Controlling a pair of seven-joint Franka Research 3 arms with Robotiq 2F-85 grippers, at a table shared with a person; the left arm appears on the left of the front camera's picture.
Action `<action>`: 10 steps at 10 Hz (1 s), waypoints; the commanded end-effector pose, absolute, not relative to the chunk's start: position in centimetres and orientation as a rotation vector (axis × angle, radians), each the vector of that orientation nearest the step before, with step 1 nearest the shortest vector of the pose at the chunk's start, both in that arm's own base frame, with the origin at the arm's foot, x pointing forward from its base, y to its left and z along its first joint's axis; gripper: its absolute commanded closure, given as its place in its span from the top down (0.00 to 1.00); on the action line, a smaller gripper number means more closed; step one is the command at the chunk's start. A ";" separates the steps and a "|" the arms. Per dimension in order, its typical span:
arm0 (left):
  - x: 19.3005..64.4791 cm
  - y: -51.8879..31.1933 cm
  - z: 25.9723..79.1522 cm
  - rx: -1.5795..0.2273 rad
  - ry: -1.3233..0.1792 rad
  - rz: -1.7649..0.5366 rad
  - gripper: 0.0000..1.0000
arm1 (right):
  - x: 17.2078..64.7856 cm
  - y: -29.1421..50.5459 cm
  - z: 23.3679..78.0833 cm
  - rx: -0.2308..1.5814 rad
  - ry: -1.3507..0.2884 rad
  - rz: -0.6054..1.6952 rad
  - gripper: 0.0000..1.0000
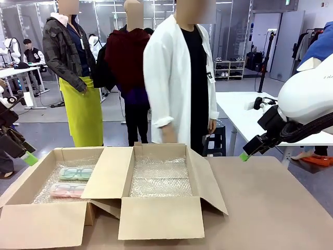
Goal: Pack the glasses set securely to prepare it for shipping.
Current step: Position the Package Box on the left side of the table.
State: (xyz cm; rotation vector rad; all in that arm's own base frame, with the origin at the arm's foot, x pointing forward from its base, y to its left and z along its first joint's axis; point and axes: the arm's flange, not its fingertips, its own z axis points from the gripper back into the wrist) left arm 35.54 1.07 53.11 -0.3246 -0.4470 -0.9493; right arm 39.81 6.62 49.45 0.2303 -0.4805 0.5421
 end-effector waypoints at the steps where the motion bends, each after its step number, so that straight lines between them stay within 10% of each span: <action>1: 35.5 1.1 53.4 -0.306 -0.446 -0.944 1.00 | 39.9 6.8 49.6 0.227 -0.475 0.539 1.00; 10: 35.5 1.1 53.4 -0.306 -0.446 -0.944 1.00 | 39.9 6.8 49.6 0.227 -0.475 0.539 1.00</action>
